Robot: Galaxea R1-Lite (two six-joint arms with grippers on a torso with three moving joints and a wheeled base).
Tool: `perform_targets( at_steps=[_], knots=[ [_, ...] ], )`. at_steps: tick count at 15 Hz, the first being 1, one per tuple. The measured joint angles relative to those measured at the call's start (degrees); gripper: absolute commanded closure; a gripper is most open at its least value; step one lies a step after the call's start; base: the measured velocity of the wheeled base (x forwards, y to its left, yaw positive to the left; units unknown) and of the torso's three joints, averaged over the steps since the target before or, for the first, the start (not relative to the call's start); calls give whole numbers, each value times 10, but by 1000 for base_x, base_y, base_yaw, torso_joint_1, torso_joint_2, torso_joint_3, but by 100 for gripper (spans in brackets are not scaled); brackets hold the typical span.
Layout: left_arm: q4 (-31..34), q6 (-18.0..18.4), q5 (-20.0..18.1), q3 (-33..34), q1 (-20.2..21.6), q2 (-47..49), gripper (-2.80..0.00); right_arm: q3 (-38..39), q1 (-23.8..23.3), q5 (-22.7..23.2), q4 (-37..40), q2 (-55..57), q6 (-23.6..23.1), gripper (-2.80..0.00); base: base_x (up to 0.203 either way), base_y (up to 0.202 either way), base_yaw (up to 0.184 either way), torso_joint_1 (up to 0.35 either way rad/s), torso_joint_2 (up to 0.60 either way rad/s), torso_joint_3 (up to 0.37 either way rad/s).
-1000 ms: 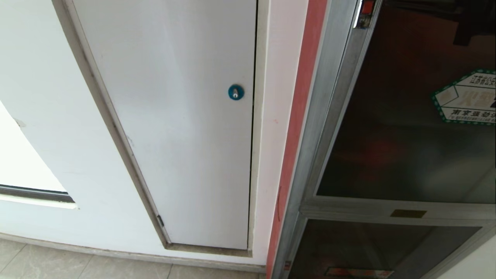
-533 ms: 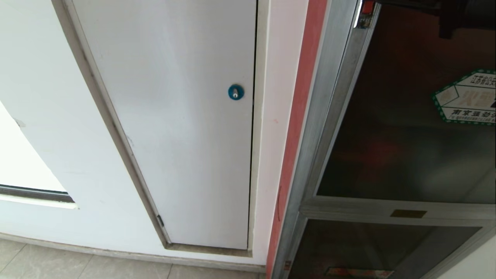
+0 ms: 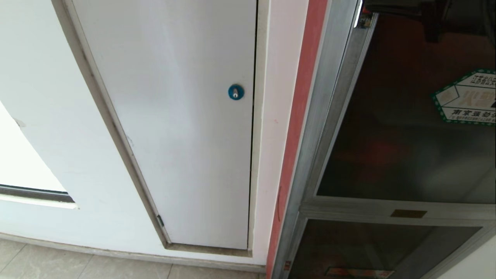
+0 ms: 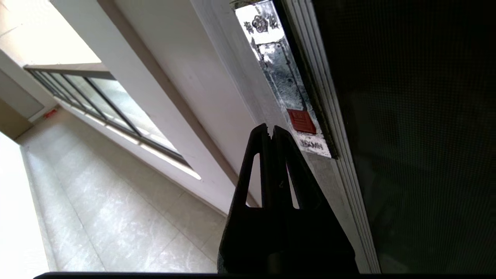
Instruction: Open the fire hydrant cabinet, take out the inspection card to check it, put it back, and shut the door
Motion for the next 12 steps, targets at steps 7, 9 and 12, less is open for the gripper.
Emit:
perform_targets(
  at_steps=[7,9,12],
  knots=[
    [0,0,0,0,0,0,0,-8,-2,-9,-8,18,0,0,0,0,0,0,0,0],
    [0,0,0,0,0,0,0,-8,-2,-16,-8,21,0,0,0,0,0,0,0,0],
    [0,0,0,0,0,0,0,-8,-3,-30,-23,22,0,0,0,0,0,0,0,0]
  ],
)
